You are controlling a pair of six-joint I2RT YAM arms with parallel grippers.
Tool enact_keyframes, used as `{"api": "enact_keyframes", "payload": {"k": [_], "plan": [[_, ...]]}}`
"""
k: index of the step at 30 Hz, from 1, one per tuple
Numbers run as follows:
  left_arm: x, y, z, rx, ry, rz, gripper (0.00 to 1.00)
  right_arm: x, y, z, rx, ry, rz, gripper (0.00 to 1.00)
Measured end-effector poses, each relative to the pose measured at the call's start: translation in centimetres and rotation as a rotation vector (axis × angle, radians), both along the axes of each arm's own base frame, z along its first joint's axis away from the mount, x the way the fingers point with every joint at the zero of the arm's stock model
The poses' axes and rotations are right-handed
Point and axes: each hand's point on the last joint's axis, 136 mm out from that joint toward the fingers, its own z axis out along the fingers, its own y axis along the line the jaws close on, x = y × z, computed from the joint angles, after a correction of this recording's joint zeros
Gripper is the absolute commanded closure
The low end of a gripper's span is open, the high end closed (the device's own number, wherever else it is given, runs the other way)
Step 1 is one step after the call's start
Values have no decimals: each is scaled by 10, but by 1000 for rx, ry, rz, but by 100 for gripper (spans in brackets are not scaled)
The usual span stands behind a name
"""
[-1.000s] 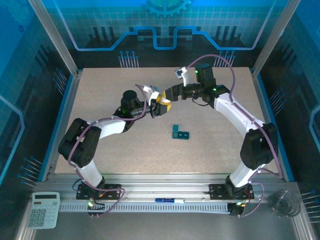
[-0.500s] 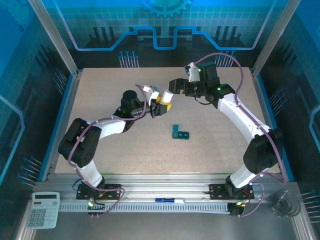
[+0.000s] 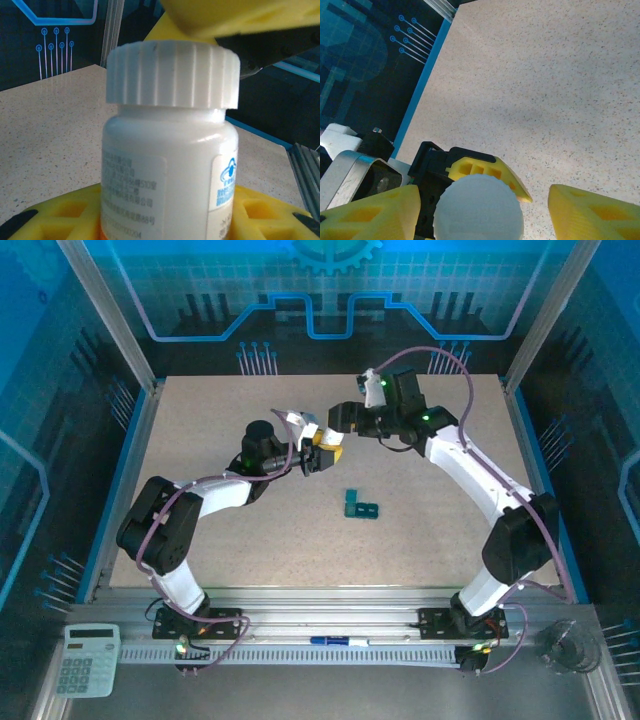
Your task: Sort the pills into containers
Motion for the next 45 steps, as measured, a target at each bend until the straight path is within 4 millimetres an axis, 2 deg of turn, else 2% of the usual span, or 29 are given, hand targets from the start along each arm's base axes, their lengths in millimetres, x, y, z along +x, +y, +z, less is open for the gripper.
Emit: {"api": "enact_keyframes", "payload": {"k": [3,8,12,17,20,22,24,26,28,30,35,38,42,45], "plan": [[0,0,0,0,0,0,100,0,4,-3,-4,9,9,39],[0,0,-1,3,6,0,100,0,7,-8,-11,11,29,56],[0,0,-2,4,6,-1,100,-1,8,-7,-20,-20,71,59],[-2,-1,2,-6,-10,-12,100,-5,7,-2,4,-121,221,56],[-4,-2,2,-7,-8,-24,100,-8,6,-4,51,-174,307,56],[-5,-4,0,-6,-1,-32,100,-9,4,-6,88,-196,341,52],[-6,-5,-3,-5,9,-39,100,-10,3,-9,115,-204,359,42],[-5,-5,-4,-6,15,-37,100,-12,2,-14,129,-193,363,24],[-4,-4,-4,-8,21,-34,100,-12,1,-14,141,-190,360,19],[-4,-4,-4,-9,23,-33,100,-12,0,-8,152,-192,345,17],[-4,-4,-4,-9,23,-33,100,-8,-11,20,181,-211,264,18],[-4,-3,-4,-9,24,-31,100,0,-19,28,170,-174,174,19],[-3,-3,-4,-8,23,-24,100,10,-28,30,147,-80,53,19],[-2,-3,-5,-5,24,-18,100,14,-33,20,124,-20,-4,19]]}}
